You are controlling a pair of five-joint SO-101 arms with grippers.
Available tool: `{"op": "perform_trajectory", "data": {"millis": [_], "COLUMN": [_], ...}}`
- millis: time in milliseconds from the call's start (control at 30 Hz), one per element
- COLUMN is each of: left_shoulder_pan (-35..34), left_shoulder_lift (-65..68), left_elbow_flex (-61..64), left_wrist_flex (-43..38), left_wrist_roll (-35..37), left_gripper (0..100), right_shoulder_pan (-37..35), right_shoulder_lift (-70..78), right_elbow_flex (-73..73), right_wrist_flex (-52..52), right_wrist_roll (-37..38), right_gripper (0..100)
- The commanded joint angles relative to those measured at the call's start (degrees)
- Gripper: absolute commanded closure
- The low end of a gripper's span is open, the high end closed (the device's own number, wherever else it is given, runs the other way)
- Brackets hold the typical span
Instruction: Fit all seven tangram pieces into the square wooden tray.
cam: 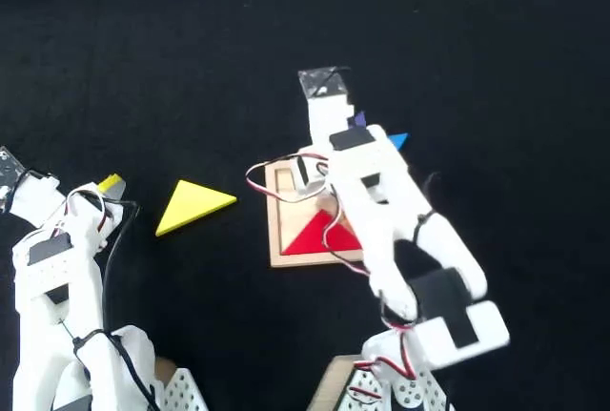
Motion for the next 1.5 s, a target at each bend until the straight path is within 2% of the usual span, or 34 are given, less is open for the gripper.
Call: {"op": "perform_trajectory", "data": {"millis": [0, 1033, 1333, 1467], "left_shoulder_pan": [0.8, 0.9, 0.9, 0.9], "left_shoulder_lift": [-0.9, -0.9, -0.9, -0.9], "left_elbow_flex": [-1.7, -1.7, -1.7, -1.6], "left_wrist_flex": [-1.1, -1.1, -1.1, -1.1], "left_wrist_roll": [0.2, 0.2, 0.2, 0.2], "left_gripper": [69, 69, 69, 69], "right_shoulder_pan": [-1.0, 3.9, 6.7, 6.9], "right_shoulder_lift": [2.8, 5.4, -5.9, -5.7], "right_elbow_flex": [-3.7, -1.4, -0.4, 0.0], "right_wrist_flex": [-1.8, 1.2, 1.5, -2.8], "right_wrist_roll": [0.7, 0.6, 0.8, 3.1], "right_gripper": [97.5, 97.7, 97.7, 97.7]}}
